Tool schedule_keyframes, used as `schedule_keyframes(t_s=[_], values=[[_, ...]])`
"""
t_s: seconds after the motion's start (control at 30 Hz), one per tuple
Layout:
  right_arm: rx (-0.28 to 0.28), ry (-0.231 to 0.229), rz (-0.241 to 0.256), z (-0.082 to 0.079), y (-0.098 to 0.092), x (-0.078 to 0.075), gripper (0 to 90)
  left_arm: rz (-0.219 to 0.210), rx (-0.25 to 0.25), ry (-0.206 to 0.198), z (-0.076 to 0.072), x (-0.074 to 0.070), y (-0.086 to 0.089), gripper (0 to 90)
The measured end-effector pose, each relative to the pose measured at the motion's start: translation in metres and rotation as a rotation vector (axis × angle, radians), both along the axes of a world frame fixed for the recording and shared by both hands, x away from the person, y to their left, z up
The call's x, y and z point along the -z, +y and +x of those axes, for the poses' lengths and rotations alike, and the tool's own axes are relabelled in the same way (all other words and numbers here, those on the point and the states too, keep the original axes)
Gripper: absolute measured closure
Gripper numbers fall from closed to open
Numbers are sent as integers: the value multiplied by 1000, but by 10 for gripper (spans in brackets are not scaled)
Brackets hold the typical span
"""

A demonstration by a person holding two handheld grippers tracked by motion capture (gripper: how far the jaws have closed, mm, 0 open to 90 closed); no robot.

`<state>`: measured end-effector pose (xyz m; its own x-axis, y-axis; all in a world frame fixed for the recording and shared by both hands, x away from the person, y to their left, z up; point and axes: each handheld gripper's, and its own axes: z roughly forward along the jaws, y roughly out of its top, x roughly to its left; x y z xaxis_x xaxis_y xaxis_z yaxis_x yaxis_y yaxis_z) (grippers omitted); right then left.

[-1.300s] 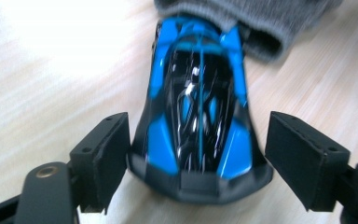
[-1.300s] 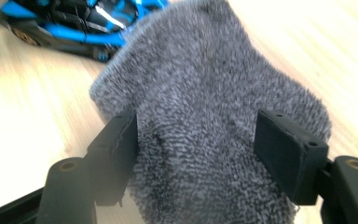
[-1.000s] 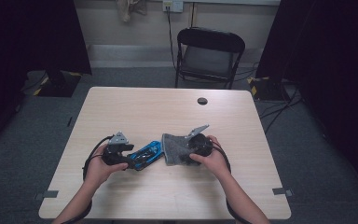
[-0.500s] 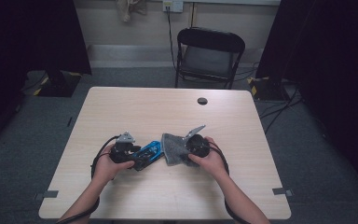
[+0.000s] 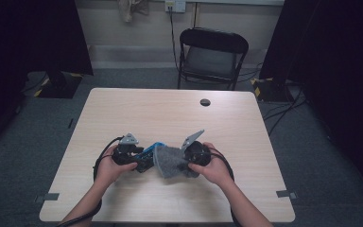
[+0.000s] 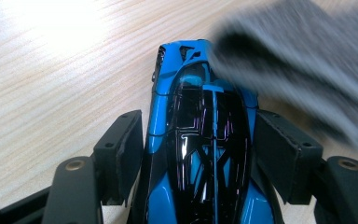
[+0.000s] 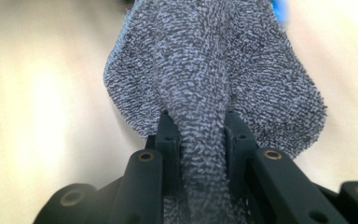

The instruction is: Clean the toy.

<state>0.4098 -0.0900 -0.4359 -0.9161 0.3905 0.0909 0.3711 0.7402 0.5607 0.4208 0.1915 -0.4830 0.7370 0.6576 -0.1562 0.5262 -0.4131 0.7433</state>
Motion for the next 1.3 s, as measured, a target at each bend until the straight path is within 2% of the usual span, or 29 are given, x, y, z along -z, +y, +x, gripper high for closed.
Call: schedule_keyframes(t_s=[0.1,0.17,0.27,0.33,0.47,0.63,0.9,1.3], values=[[-91,32,-21,-14,10,6,728,1,-1,-3,0,0,-1,343],[-131,38,-38,-19,18,11,727,0,-2,-7,0,0,-1,343],[-161,36,-57,-19,30,18,727,2,-2,-11,0,0,-2,344],[-161,29,-61,-18,37,20,726,3,-1,-12,-1,0,-1,344],[-122,31,-28,-8,51,28,724,1,0,-15,-1,0,0,344],[-52,42,27,1,55,34,724,-1,-2,-19,-3,1,2,344],[23,56,47,11,49,34,727,-3,-7,-25,-4,1,2,344],[57,44,44,20,38,34,729,-1,-9,-35,-5,2,1,345]])
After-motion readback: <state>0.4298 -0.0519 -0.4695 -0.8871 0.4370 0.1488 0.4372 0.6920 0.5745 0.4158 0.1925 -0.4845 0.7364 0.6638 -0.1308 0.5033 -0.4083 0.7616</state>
